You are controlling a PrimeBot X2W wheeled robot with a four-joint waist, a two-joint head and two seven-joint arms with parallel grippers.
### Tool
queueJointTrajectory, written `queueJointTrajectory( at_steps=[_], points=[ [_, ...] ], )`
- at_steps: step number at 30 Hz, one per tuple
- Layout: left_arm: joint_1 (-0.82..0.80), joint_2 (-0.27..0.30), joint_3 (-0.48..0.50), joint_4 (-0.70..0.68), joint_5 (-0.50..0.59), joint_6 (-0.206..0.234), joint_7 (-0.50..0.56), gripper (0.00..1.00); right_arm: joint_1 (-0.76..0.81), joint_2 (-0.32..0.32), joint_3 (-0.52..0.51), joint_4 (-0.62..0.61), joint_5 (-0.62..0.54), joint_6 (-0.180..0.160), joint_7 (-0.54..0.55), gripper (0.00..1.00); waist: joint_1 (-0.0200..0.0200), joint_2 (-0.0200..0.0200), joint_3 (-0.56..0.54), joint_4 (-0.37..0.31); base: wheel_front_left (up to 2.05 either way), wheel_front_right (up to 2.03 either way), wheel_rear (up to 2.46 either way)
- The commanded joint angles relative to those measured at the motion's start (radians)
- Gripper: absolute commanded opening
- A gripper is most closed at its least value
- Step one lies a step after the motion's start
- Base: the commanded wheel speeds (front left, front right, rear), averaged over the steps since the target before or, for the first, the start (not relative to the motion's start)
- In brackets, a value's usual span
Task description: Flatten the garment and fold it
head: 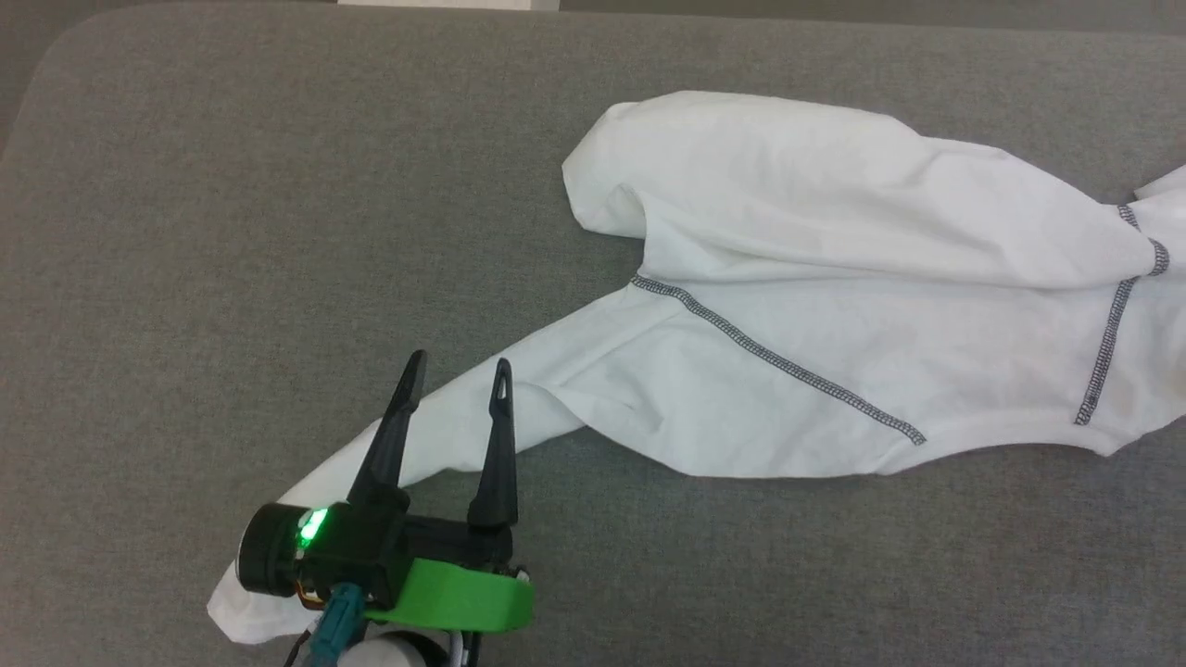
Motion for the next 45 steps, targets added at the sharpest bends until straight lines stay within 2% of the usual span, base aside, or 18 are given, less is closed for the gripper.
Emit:
queueJointTrajectory(
  at_steps=[1, 6, 11, 15, 20, 27, 31, 36, 41, 45],
  points=[
    [-0.009, 0.004, 0.002, 0.003, 0.008, -0.007, -0.005, 1.0, 0.024, 0.025, 0.002, -0.041, 0.016, -0.002, -0.022, 1.0, 0.0, -0.0001, -0.032, -0.023, 0.0, 0.0, 0.0],
    [0.02, 0.017, 0.008, 0.002, 0.004, -0.018, -0.005, 1.0, 0.16, 0.124, 0.0, -0.238, 0.023, -0.002, -0.084, 1.0, 0.0, -0.0001, -0.082, -0.051, 0.0, 0.0, 0.0],
    [0.051, 0.035, 0.005, -0.003, 0.021, -0.021, -0.005, 1.0, 0.342, 0.246, -0.008, -0.44, -0.025, -0.002, -0.177, 1.0, 0.0, -0.0001, -0.105, -0.069, 0.0, 0.0, 0.0],
    [0.072, 0.05, -0.019, -0.004, 0.05, -0.023, -0.005, 1.0, 0.455, 0.307, -0.017, -0.527, -0.035, -0.002, -0.23, 1.0, 0.0, -0.0001, -0.11, -0.078, 0.0, 0.0, 0.0],
    [0.047, 0.075, -0.089, 0.002, 0.112, -0.056, 0.036, 1.0, 0.508, 0.317, -0.016, -0.551, 0.02, -0.002, -0.255, 1.0, 0.0, -0.0001, -0.103, -0.093, 0.0, 0.0, 0.0],
    [-0.1, 0.103, -0.27, 0.07, 0.21, -0.191, 0.238, 1.0, 0.482, 0.318, -0.023, -0.558, 0.032, -0.002, -0.257, 1.0, 0.0, -0.0001, -0.078, -0.095, 0.0, 0.0, 0.0],
    [-0.232, 0.108, -0.389, 0.175, 0.218, -0.224, 0.332, 1.0, 0.461, 0.318, -0.001, -0.559, 0.047, -0.002, -0.252, 1.0, 0.0, -0.0001, -0.046, -0.105, 0.0, 0.0, 0.0],
    [-0.338, 0.127, -0.47, 0.281, 0.203, -0.23, 0.41, 1.0, 0.447, 0.318, 0.015, -0.557, 0.062, -0.002, -0.254, 1.0, 0.0, -0.0001, -0.009, -0.127, 0.0, 0.0, 0.0],
    [-0.406, 0.142, -0.508, 0.376, 0.175, -0.23, 0.471, 1.0, 0.431, 0.318, 0.018, -0.56, 0.066, -0.002, -0.259, 1.0, 0.0, -0.0001, 0.025, -0.152, 0.0, 0.0, 0.0],
    [-0.449, 0.138, -0.516, 0.436, 0.162, -0.227, 0.476, 1.0, 0.423, 0.318, 0.017, -0.557, 0.072, -0.002, -0.264, 1.0, 0.0, -0.0001, 0.045, -0.164, 0.0, 0.0, 0.0]
  ],
)
